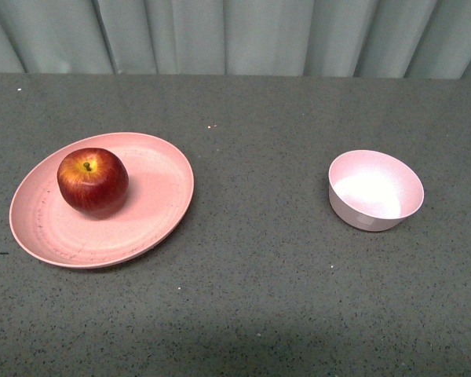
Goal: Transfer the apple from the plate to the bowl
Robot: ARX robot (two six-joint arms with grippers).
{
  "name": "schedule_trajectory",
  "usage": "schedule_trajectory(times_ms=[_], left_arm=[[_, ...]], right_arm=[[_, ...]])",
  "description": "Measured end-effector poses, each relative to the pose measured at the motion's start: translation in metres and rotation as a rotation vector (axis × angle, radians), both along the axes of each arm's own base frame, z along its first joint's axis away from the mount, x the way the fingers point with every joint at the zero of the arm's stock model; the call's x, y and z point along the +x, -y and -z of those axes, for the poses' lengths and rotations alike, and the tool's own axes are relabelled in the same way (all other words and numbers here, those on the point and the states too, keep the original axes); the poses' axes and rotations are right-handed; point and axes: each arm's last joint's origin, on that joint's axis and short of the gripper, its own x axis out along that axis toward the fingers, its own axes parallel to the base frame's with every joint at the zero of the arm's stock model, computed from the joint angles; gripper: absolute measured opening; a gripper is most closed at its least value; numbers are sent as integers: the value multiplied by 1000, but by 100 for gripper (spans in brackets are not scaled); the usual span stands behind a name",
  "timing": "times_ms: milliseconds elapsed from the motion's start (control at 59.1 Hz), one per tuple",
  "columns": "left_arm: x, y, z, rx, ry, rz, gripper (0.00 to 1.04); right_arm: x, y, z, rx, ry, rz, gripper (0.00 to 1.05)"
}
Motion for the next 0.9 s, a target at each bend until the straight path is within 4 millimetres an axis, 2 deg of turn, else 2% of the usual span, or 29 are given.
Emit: schedule_trajectory(times_ms=[896], left_arm=[[0,0,0,0,0,0,98]], right_arm=[[0,0,0,0,0,0,95]])
